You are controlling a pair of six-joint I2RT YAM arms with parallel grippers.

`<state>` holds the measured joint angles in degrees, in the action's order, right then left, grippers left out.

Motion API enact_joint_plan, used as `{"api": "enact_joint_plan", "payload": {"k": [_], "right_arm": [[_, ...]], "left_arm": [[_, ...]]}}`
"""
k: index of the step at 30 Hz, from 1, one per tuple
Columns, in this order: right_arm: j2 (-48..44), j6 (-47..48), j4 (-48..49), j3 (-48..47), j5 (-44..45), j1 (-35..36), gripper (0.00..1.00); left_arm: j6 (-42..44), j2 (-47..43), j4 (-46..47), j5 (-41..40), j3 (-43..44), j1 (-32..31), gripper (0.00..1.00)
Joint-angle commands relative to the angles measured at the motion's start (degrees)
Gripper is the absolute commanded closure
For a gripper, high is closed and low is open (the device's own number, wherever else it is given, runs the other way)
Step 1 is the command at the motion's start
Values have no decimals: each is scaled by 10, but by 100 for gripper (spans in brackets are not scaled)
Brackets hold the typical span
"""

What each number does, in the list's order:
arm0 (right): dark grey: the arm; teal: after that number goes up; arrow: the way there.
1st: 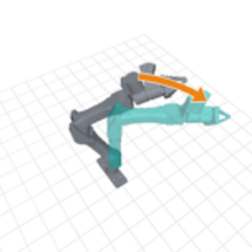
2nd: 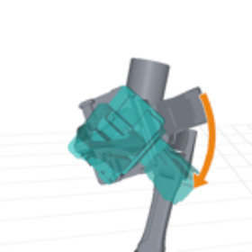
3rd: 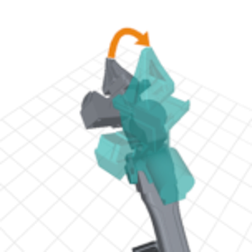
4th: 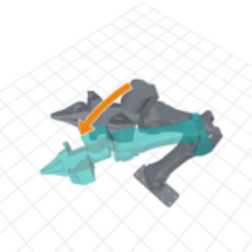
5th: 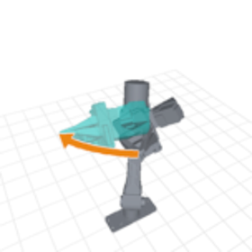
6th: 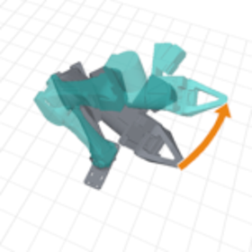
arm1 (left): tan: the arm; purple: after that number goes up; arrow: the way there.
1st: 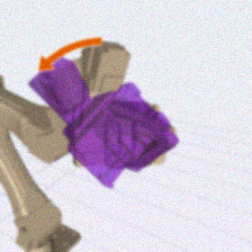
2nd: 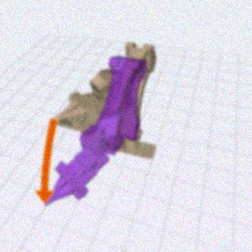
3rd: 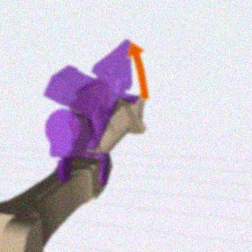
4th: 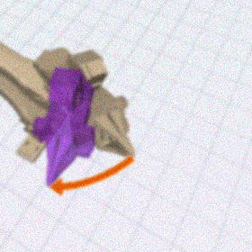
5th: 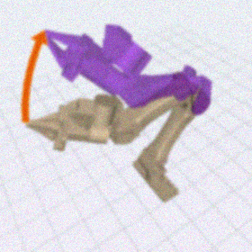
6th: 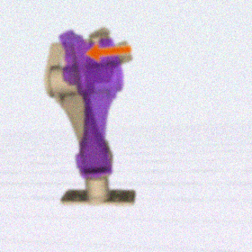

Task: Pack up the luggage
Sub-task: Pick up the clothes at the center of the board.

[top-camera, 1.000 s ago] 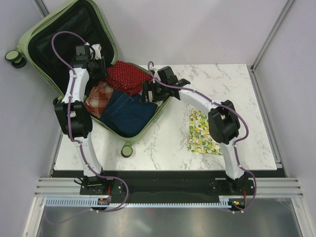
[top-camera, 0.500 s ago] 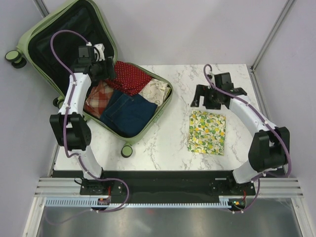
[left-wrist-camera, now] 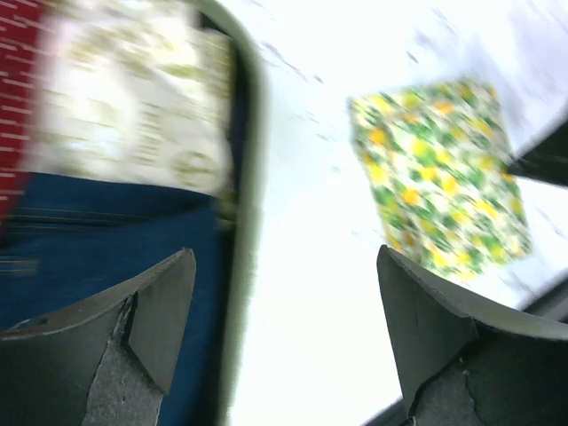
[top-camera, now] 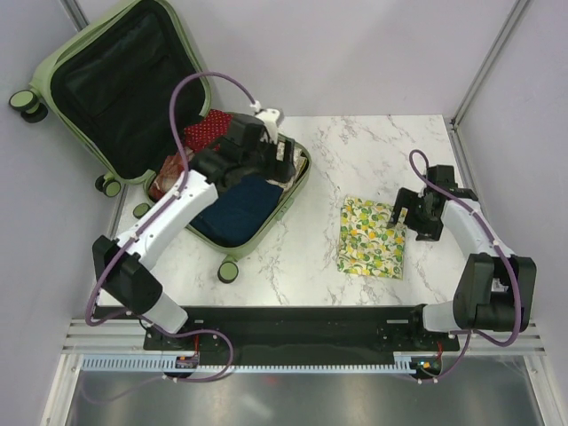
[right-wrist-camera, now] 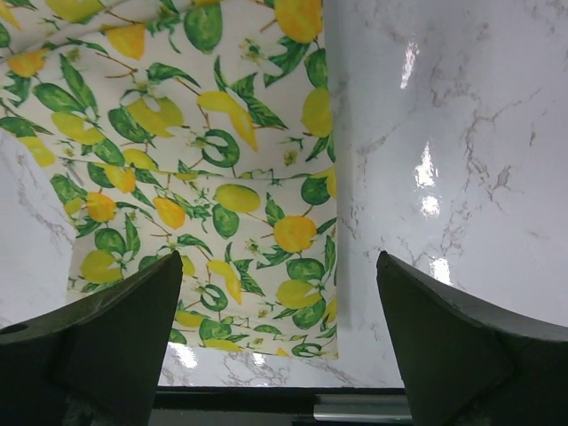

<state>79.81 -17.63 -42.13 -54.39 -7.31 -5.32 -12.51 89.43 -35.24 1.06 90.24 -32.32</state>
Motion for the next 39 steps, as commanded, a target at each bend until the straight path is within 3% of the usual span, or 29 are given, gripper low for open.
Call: {"api": "enact_joint_plan", "payload": {"k": [1, 4, 7, 9, 14, 21, 28, 39], "right_arm": [[-4, 13, 3, 21, 8, -8, 3], [9, 12, 20, 38, 0, -8, 10], [20, 7, 32, 48, -8, -9, 23], [24, 5, 36, 52, -8, -8, 30], [37, 4, 53, 63, -10, -9, 39], [72, -1, 74, 64, -21, -9, 50], [125, -13, 106, 39, -52, -3, 53], [186, -36, 143, -11, -63, 77, 53]], "left_arm": [[-79, 5, 60, 45, -31, -65, 11], [-129, 49, 134, 103, -61, -125, 13], [-150, 114, 147, 131, -45, -166, 20], [-150, 144, 152, 149, -28, -179, 23], [-142, 249, 156, 216, 4, -200, 31], [-138, 305, 146, 202, -7, -209, 48], [-150, 300, 141, 212, -40, -218, 69], [-161, 273, 120, 178, -108, -238, 70]]}}
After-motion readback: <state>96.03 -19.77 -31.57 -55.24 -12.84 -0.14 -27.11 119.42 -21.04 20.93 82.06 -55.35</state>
